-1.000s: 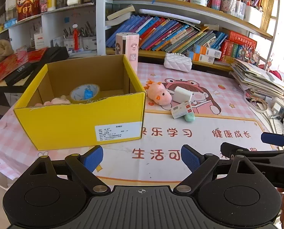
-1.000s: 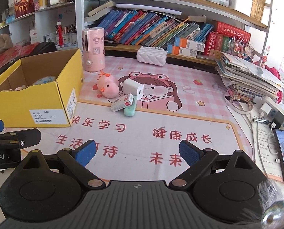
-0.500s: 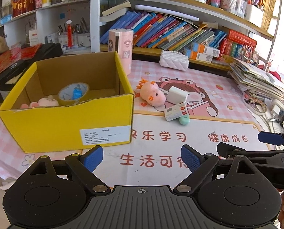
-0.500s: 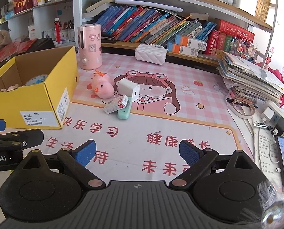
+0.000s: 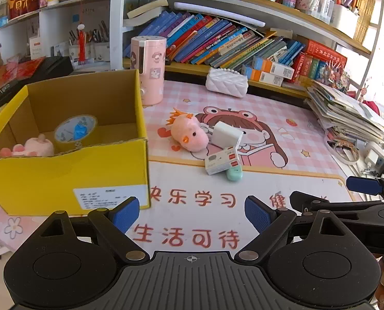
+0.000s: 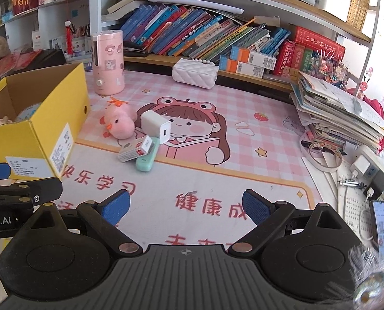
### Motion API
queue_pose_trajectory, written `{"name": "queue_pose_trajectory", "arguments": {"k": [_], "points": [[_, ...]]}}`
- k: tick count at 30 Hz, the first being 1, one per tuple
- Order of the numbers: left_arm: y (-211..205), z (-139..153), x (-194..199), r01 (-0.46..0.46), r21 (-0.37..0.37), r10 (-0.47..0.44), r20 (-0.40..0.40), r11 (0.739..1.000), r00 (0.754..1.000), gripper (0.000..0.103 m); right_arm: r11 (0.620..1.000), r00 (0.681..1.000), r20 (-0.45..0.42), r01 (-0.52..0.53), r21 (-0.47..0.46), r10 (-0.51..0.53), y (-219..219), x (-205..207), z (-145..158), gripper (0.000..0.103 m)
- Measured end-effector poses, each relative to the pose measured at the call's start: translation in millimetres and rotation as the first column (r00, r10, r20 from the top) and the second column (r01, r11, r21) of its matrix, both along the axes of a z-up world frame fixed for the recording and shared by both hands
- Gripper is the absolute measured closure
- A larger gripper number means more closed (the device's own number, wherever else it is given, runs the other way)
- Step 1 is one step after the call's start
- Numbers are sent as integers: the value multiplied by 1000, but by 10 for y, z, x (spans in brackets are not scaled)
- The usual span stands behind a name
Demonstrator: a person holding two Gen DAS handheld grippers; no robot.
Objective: Organize objects
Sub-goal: 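Move both grippers toward the small pink pig and white items on the mat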
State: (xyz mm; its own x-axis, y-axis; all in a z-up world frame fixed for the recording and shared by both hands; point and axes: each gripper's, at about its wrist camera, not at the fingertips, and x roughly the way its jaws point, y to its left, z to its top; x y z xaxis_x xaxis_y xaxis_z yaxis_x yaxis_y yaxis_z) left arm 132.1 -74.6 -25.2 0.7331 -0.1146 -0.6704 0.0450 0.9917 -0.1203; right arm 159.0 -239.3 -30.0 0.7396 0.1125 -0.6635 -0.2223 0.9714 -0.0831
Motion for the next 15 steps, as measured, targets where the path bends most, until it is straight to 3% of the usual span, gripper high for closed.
{"name": "queue_pose_trajectory", "arguments": {"k": [15], "points": [[-237, -25, 267, -54, 19, 54, -2, 998, 999, 15, 998, 998, -13, -60, 20, 60, -180, 436, -28, 11]]}}
